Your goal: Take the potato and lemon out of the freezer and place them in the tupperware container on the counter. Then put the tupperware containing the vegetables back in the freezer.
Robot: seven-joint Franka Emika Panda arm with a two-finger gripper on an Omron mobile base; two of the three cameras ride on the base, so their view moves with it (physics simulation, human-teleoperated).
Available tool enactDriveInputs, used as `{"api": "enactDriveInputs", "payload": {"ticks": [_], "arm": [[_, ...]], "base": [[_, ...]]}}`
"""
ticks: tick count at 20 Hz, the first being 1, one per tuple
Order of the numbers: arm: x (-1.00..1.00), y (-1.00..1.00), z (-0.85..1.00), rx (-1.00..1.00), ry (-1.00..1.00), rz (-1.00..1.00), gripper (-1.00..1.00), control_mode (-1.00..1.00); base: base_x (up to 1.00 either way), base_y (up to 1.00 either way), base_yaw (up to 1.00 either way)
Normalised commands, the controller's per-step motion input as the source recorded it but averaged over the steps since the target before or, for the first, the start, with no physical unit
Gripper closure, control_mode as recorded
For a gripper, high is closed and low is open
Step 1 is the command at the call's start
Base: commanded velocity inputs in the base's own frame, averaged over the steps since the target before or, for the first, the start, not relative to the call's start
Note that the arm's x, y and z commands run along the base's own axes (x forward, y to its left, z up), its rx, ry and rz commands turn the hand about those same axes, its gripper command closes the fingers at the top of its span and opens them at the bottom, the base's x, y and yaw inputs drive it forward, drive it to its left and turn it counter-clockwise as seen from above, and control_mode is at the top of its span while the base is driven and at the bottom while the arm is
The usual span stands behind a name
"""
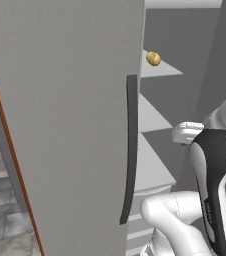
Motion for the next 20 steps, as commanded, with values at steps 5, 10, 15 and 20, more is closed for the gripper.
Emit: {"api": "enactDriveInputs", "payload": {"ticks": [5,10,15,20], "arm": [[0.0,0.0,0.0,0.0,0.0,0.0,-1.0,1.0],[0.62,-0.19,0.13,0.02,-0.04,0.01,-1.0,-1.0],[0.41,0.0,0.62,0.0,-0.27,0.0,-1.0,-1.0],[0.4,-0.09,0.59,0.0,-0.34,0.0,-1.0,-1.0]], "base": [[0.61,-0.64,0.05],[0.19,-0.07,0.01],[0.0,0.0,0.0],[0.0,0.0,0.0]]}}
